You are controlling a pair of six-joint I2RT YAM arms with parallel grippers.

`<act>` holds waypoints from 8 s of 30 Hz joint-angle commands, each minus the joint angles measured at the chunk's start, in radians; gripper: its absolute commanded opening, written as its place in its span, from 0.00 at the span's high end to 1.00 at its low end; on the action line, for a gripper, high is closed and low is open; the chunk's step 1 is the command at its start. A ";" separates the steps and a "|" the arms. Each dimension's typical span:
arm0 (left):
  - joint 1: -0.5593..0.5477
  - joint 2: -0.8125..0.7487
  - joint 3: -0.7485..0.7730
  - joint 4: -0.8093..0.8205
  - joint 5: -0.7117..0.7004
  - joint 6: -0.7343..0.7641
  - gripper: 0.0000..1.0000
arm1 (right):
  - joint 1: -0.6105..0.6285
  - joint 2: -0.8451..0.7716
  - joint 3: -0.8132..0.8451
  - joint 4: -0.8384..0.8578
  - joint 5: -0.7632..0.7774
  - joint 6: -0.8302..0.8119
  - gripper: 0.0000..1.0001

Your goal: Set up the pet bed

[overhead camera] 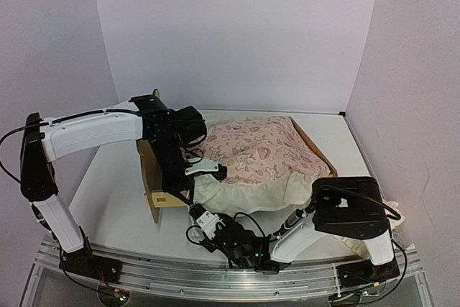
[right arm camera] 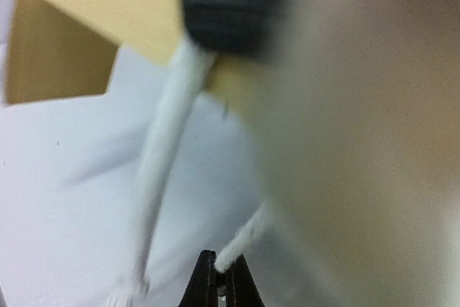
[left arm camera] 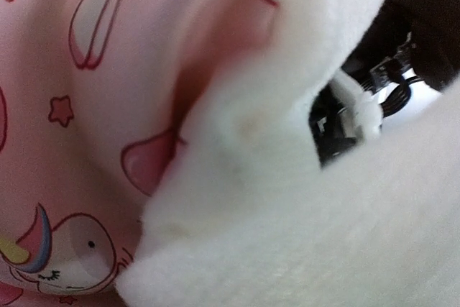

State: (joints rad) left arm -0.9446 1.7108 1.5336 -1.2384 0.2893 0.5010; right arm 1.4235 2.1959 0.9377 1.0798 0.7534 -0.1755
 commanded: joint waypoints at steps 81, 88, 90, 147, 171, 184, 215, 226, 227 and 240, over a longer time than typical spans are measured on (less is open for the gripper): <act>0.130 -0.924 -1.497 1.651 0.218 1.067 0.39 | -0.286 -0.052 0.483 -0.935 -0.951 1.292 1.00; 0.130 -0.728 -1.515 1.874 0.180 1.127 0.31 | -0.288 -0.043 0.505 -0.937 -0.982 1.314 1.00; 0.130 -0.681 -1.513 1.932 0.173 1.146 0.31 | -0.287 -0.048 0.502 -0.937 -0.985 1.314 1.00; 0.175 -0.369 -1.315 1.999 0.139 1.219 1.00 | -0.302 -0.041 0.498 -0.943 -1.088 1.356 1.00; 0.173 -0.851 -1.088 1.256 0.197 -0.664 0.54 | -0.303 -0.119 0.387 -0.746 -0.994 1.275 1.00; 0.233 -0.817 -1.338 1.549 0.103 -1.043 0.46 | -0.299 -0.146 0.302 -0.609 -0.944 1.244 1.00; 0.301 -0.448 -1.337 1.897 0.359 -0.980 1.00 | -0.291 -0.061 0.343 -0.549 -1.017 1.265 1.00; 0.301 -0.634 -1.263 1.547 0.168 -0.936 1.00 | -0.285 -0.175 0.229 -0.838 -0.792 0.617 0.71; 0.301 -0.642 -1.260 1.536 0.169 -0.929 1.00 | -0.281 -0.165 0.224 -0.830 -0.762 0.553 0.70; 0.302 -0.652 -1.257 1.541 0.200 -0.897 1.00 | -0.221 0.044 0.272 -0.439 -0.377 0.185 0.59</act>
State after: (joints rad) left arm -0.6468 1.0637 0.2428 0.2932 0.4938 -0.4178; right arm 1.2002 2.1873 1.1669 0.4962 0.2371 0.1091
